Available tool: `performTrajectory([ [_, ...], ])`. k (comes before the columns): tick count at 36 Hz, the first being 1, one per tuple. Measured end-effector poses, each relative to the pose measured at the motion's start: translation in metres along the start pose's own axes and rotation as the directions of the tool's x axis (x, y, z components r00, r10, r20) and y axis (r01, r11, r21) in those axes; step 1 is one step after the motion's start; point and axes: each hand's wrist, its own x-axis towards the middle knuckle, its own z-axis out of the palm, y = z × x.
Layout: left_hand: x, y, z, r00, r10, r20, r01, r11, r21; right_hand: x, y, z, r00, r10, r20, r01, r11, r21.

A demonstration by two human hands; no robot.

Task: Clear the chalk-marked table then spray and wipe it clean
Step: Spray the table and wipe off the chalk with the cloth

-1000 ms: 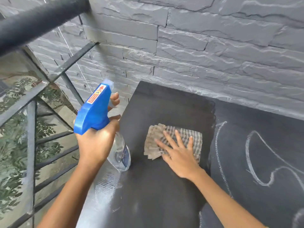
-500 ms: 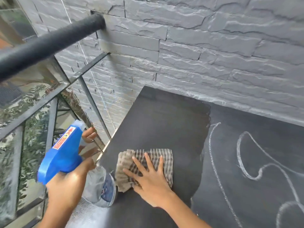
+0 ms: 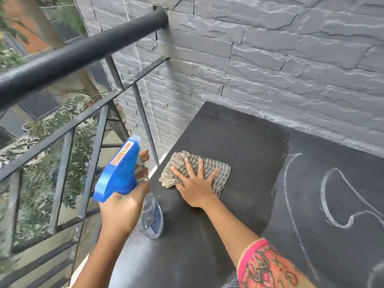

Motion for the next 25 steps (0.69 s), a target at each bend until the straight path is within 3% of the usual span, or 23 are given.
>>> performTrajectory([
  [6, -0.001, 0.005, -0.003, 0.993, 0.117, 0.028, -0.116, 0.992, -0.038, -0.072, -0.006, 0.028, 0.982, -0.19, -0.012, 0.186, 0.971, -0.153],
  [12, -0.005, 0.006, -0.01, 0.991, 0.133, 0.019, -0.129, 0.978, -0.165, -0.114, 0.051, 0.031, 0.999, -0.017, -0.039, 0.013, 0.995, -0.1],
  [15, -0.01, 0.003, -0.026, 0.993, 0.097, -0.064, -0.107, 0.977, -0.183, -0.09, 0.062, 0.018, 0.994, 0.098, -0.045, -0.098, 0.995, 0.009],
  [19, -0.021, 0.01, -0.049, 0.992, 0.111, -0.064, -0.12, 0.978, -0.172, -0.041, 0.034, 0.002, 0.982, 0.191, 0.003, -0.19, 0.975, 0.115],
  [22, -0.024, 0.008, -0.065, 0.994, 0.062, -0.084, -0.074, 0.986, -0.148, -0.016, -0.007, 0.005, 0.994, 0.105, 0.013, -0.105, 0.991, 0.081],
  [25, -0.027, 0.007, -0.073, 0.991, 0.037, -0.129, -0.052, 0.992, -0.113, -0.019, -0.055, 0.017, 0.997, -0.082, 0.012, 0.082, 0.997, 0.0],
])
